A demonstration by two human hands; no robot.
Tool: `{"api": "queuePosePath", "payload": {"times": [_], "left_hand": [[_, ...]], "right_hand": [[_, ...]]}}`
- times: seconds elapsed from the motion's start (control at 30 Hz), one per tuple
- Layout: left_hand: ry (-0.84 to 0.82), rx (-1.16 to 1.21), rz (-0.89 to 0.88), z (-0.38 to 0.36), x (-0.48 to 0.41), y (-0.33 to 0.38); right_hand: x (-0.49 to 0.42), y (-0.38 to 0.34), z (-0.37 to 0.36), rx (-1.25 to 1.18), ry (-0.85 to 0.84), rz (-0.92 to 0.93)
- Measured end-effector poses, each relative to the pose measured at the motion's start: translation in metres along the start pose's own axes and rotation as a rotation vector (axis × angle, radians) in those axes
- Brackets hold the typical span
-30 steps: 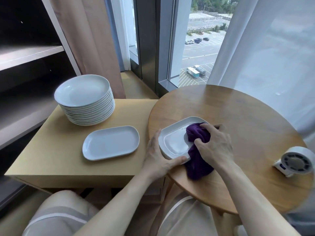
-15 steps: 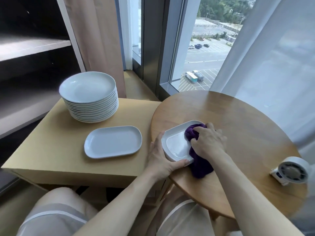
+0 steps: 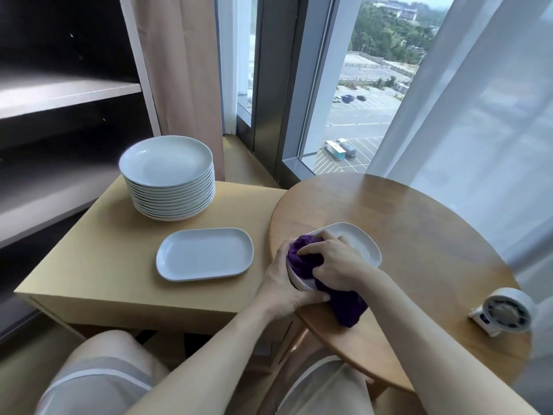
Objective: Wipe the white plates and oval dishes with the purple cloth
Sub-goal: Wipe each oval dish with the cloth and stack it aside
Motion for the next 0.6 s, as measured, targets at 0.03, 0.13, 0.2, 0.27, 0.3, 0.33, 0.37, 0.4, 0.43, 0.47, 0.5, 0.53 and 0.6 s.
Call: {"api": "queuePosePath", "payload": {"times": [0.03,0.13,0.2,0.27,0.3,0.33,0.37,0.4,0.43,0.47,0.5,0.53,0.6], "left_hand": [[-0.012,0.006,0.011,-0.001,0.000,-0.001],[-0.020,-0.005,0.043,0.000,0.003,-0.002],[-0.013,-0.017,0.048,0.000,0.003,-0.002],[-0.002,-0.035,0.051,0.001,0.004,-0.001],[0.000,-0.044,0.050,0.000,0.004,-0.001],[0.000,-0.053,0.048,0.000,0.004,-0.001],[0.002,-0.061,0.042,-0.001,0.004,-0.001],[0.005,-0.066,0.032,-0.001,0.003,-0.001],[0.007,-0.069,0.024,-0.002,0.002,-0.001],[0.010,-0.071,0.020,-0.002,0.002,-0.001],[0.015,-0.076,0.019,-0.002,0.001,-0.002],[0.018,-0.078,0.018,-0.002,0.001,-0.003],[0.017,-0.073,0.013,-0.002,0.001,-0.003]], "right_hand": [[0.003,0.001,-0.001,0.005,-0.030,0.009],[0.017,0.009,-0.002,0.048,-0.102,0.018],[0.025,0.017,0.000,0.057,-0.125,0.003],[0.030,0.025,0.004,0.075,-0.130,-0.017],[0.031,0.029,0.006,0.098,-0.128,-0.031],[0.033,0.034,0.009,0.125,-0.123,-0.051],[0.033,0.041,0.013,0.149,-0.112,-0.083],[0.033,0.048,0.018,0.167,-0.092,-0.129],[0.033,0.058,0.025,0.183,-0.065,-0.188],[0.033,0.068,0.031,0.201,-0.037,-0.253],[0.031,0.078,0.037,0.221,-0.013,-0.314],[0.029,0.087,0.042,0.242,0.006,-0.368],[0.020,0.100,0.047,0.276,0.047,-0.431]]}}
Point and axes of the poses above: each hand's wrist, its own x-axis away from the middle knuckle, its own z-axis out of the back of the hand, y = z × x, the point moved 10 cm from there along -x, towards the middle knuckle, and after that the axes turned 8 degrees about z, right-handed, at the moved point
